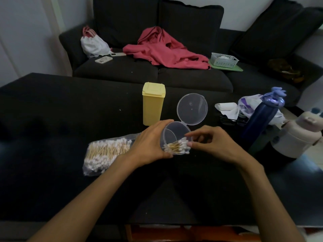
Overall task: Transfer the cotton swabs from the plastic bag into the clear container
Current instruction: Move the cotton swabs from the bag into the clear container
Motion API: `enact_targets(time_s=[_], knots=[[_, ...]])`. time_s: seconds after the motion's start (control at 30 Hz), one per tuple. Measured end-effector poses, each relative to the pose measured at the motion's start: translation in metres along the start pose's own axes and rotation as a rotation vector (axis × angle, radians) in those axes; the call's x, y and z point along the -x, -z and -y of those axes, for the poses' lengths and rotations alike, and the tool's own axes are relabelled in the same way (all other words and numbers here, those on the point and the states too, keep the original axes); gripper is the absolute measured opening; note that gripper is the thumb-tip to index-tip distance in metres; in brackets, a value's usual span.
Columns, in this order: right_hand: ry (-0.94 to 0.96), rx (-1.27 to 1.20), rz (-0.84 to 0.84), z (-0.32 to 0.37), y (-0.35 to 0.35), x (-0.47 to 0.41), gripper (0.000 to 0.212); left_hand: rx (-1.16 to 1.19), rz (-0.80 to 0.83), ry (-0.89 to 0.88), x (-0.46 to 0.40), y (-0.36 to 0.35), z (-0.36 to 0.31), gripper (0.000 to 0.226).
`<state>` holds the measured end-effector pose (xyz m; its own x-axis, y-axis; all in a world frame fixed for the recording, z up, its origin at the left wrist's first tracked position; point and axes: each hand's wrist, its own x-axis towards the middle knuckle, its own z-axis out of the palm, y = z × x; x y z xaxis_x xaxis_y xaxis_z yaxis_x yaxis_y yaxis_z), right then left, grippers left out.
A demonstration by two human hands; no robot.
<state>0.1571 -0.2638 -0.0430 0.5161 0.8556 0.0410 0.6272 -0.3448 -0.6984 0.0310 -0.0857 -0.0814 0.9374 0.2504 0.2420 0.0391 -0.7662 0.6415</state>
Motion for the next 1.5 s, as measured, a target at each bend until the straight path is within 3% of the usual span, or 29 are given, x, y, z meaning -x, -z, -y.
enact_targets(time_s=[0.1, 0.33, 0.47, 0.53, 0.7, 1.1, 1.3, 1.4, 1.5], knots=[[-0.072, -0.086, 0.134, -0.008, 0.002, 0.003, 0.035, 0.028, 0.016, 0.019, -0.002, -0.001, 0.003, 0.098], [-0.085, -0.118, 0.14, -0.014, -0.013, 0.0, 0.016, 0.026, 0.033, 0.025, -0.003, -0.007, 0.003, 0.098], [0.068, -0.153, -0.191, -0.007, -0.016, -0.002, 0.02, 0.015, 0.022, 0.033, -0.005, -0.009, 0.003, 0.099], [0.147, -0.029, -0.262, -0.005, -0.025, -0.005, 0.026, 0.008, 0.027, 0.035, -0.007, -0.01, 0.002, 0.098], [0.131, 0.447, -0.14, -0.016, -0.047, -0.008, 0.035, 0.066, 0.046, 0.07, -0.014, -0.015, 0.002, 0.094], [0.017, 0.5, -0.022, -0.02, -0.043, -0.025, 0.028, 0.309, 0.17, 0.279, -0.018, -0.028, 0.012, 0.091], [0.018, 0.508, -0.031, -0.016, -0.041, -0.031, 0.027, 0.26, 0.236, 0.336, -0.021, -0.019, 0.0, 0.119], [0.042, 0.52, -0.066, -0.016, -0.04, -0.028, 0.026, 0.132, 0.258, 0.29, -0.021, 0.0, -0.014, 0.105], [0.068, 0.5, -0.119, -0.015, -0.038, -0.024, 0.023, 0.078, 0.162, 0.271, -0.009, 0.029, -0.016, 0.072]])
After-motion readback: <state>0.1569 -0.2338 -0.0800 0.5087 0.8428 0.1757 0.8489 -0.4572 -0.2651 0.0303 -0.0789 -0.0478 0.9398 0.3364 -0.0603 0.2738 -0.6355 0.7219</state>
